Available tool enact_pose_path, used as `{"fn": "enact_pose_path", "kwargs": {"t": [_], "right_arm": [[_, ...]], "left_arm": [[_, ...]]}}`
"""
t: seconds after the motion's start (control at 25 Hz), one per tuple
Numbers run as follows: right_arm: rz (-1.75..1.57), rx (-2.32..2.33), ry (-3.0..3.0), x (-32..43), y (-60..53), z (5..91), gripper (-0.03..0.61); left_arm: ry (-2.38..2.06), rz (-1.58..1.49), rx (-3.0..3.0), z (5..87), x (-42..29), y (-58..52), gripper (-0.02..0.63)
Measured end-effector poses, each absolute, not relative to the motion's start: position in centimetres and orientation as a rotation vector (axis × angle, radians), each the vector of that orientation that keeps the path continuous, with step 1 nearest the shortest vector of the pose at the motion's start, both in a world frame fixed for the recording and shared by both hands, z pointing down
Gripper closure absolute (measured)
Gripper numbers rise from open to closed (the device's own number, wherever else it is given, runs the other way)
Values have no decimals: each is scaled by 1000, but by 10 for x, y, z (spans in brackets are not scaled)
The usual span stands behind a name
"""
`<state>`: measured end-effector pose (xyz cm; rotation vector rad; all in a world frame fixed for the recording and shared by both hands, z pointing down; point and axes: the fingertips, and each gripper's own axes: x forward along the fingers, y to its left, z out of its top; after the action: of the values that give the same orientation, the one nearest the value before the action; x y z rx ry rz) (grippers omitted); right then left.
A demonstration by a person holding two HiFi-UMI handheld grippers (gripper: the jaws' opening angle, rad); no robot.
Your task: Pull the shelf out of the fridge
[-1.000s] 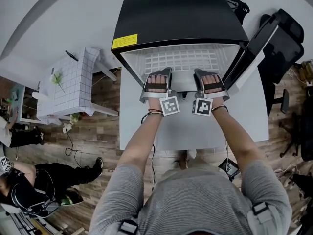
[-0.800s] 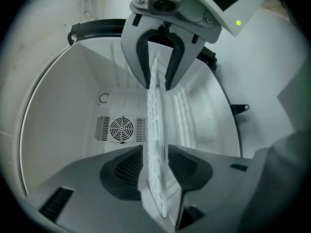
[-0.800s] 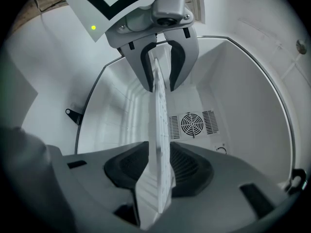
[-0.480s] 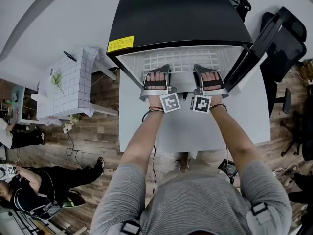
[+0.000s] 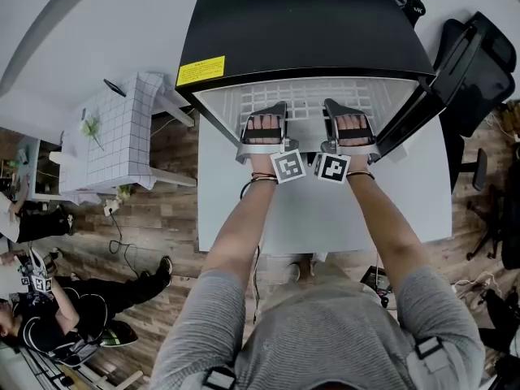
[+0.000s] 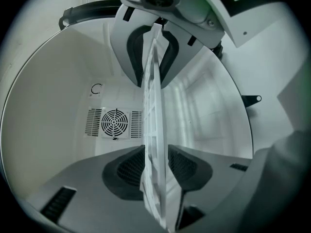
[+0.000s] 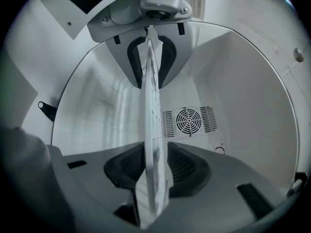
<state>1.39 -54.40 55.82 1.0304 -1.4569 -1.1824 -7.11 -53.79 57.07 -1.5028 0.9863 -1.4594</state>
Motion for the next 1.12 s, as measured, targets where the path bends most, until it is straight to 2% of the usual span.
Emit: {"fn": "enact_pose_path", "kwargs": {"t": [0.12, 0.32, 0.44, 0.48, 0.6, 1.12], "right_arm": [[-1174, 1034, -1435, 20, -551, 561, 454], [-1180, 1034, -1424, 22, -556, 562, 459], [-1181, 1033, -1434, 20, -560, 565, 511], [-1193, 1041, -1435, 19, -561, 565, 532], [-1228, 1073, -1411, 21, -561, 563, 538], [-1200, 1097, -1419, 22, -560, 567, 541]], "left_arm": [[973, -1482, -1302, 553, -81, -547, 462], [982, -1479, -1310, 557, -80, -553, 462], [983, -1478, -1296, 558, -81, -557, 467], [992, -1470, -1301, 558, -81, -558, 483], [1037, -1431, -1330, 557, -79, -559, 563], [1101, -1421, -1335, 558, -79, -558, 569]]}}
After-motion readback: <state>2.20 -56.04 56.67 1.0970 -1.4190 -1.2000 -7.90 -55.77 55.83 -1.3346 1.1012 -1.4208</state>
